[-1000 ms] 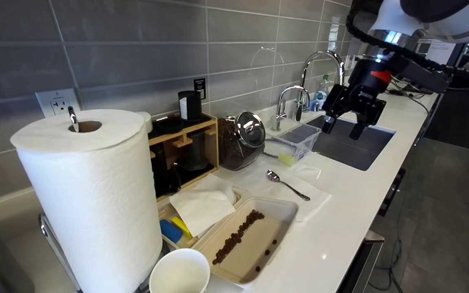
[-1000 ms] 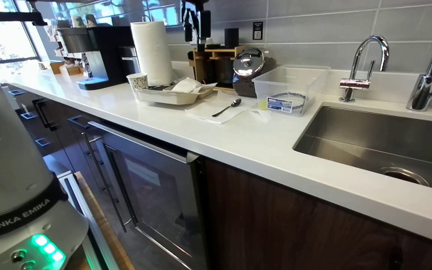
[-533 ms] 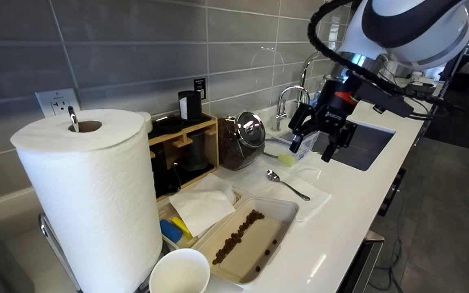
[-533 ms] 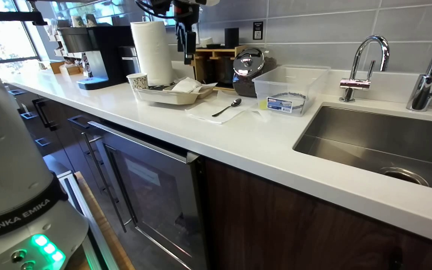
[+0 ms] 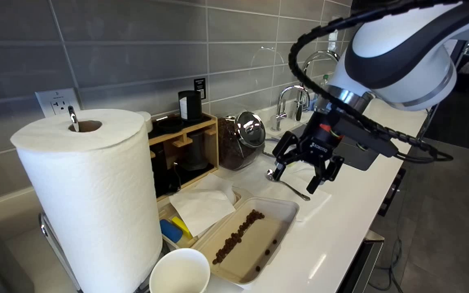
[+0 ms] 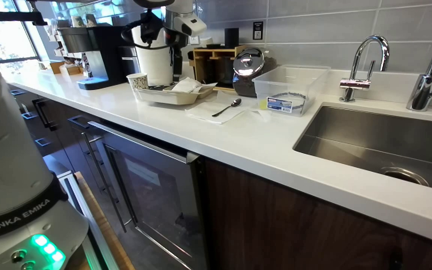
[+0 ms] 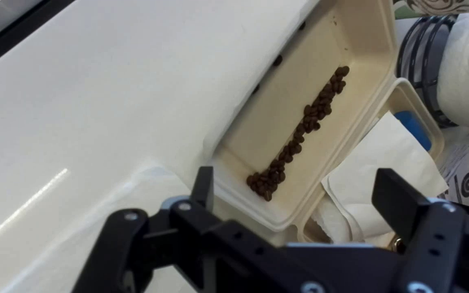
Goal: Close the disposable lunch pack then turn the pack to the right
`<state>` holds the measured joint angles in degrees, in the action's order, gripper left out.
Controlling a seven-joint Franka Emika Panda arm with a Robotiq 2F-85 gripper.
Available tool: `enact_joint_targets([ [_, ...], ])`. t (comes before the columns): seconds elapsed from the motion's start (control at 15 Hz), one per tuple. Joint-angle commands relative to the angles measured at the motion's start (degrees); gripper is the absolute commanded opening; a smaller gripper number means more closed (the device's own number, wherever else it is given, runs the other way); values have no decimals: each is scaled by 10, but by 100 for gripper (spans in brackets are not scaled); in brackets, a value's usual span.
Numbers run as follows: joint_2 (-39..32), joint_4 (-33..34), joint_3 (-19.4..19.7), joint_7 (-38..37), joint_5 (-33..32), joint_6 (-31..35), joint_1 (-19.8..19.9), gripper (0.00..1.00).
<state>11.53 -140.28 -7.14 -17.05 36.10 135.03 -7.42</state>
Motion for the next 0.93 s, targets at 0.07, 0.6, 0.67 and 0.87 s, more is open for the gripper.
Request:
enact_joint_targets([
  [0.07,12,-73,-7,11,65,72,-14,100],
  [0.6,37,-147,1,105,196,198,-30,49],
  [0.67,42,-153,2,124,218,210,-33,42],
  [0.87,57,-164,9,200,286,222,-44,20],
])
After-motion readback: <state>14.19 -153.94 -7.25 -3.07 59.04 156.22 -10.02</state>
